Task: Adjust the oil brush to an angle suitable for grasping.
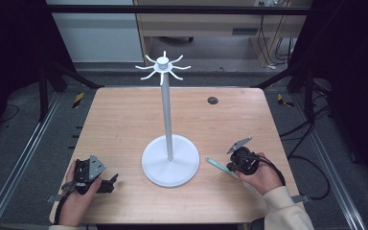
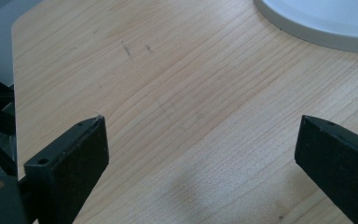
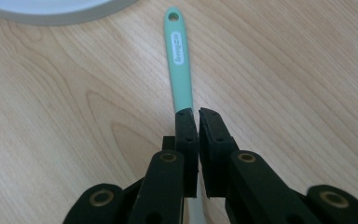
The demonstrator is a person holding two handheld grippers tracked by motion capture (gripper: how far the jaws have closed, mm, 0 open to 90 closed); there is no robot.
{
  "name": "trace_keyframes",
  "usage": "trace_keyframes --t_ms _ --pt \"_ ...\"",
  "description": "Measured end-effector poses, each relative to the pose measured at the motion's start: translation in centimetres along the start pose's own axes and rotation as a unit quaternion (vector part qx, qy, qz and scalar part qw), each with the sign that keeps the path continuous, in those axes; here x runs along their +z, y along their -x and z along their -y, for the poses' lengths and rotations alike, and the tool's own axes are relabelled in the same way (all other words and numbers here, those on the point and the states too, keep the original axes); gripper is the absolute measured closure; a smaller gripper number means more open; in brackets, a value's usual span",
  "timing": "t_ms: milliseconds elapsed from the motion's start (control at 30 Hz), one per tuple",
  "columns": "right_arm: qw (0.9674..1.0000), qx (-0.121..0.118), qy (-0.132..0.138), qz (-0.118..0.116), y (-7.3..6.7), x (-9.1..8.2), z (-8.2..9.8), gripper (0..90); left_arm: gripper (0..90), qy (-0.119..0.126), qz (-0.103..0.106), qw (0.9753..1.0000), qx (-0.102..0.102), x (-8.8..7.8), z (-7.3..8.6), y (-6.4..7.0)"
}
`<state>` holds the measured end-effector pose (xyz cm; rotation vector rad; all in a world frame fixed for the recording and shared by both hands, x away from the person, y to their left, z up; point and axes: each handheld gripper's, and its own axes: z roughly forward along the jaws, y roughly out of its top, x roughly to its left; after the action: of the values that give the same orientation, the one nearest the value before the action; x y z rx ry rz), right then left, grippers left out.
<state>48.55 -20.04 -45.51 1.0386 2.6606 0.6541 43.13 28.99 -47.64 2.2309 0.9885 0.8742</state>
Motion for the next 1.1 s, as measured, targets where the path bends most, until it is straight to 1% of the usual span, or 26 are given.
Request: trace_keyframes --t_ms 33,100,167,200,233,433,467,567,867,1033,1100 --pt "1.0 -0.003 -0.003 0.0 0.1 -0.1 0.1 86.1 2.3 0.0 0.0 1.0 0.0 0.0 0.0 0.0" --pt "1.0 0.0 -0.01 0.002 0.3 -0.3 0.3 84.8 2.3 0.001 0.0 1.0 -0.001 0.0 0.0 0.0" --pt "0.9999 -0.002 -0.011 0.001 0.4 -0.4 0.4 84.2 2.3 0.002 0.001 1.0 -0.002 0.0 0.0 0.1" --pt "0.9997 -0.004 -0.022 0.003 0.5 -0.5 0.4 82.3 2.3 0.003 0.0 1.0 -0.003 0.1 0.0 0.1" --pt "0.9997 -0.004 -0.025 0.003 0.5 -0.5 0.4 81.7 2.3 0.003 0.0 1.0 -0.003 0.0 0.0 0.1" --pt "0.9993 -0.004 -0.038 0.0 0.8 -0.5 0.7 77.4 2.3 0.0 0.0 1.0 -0.001 0.0 0.0 0.1" --pt "0.9992 -0.008 -0.039 0.001 0.9 -0.5 0.7 76.8 2.3 0.0 0.0 1.0 -0.002 0.0 0.0 0.1" --pt "0.9989 -0.004 -0.047 -0.001 1.1 -0.5 0.8 75.1 2.3 0.001 0.0 1.0 -0.001 0.0 0.0 0.1" --pt "0.9979 -0.008 -0.064 -0.001 1.5 -0.4 0.8 75.2 2.3 -0.001 0.0 1.0 0.0 0.1 0.0 0.1" --pt "0.9971 -0.014 -0.074 -0.007 1.1 0.0 0.6 76.0 2.3 -0.003 0.002 1.0 0.002 0.1 0.0 0.1" --pt "0.9969 -0.021 -0.075 -0.008 0.9 0.1 0.5 76.2 2.3 -0.002 0.002 1.0 0.001 0.1 0.0 0.1"
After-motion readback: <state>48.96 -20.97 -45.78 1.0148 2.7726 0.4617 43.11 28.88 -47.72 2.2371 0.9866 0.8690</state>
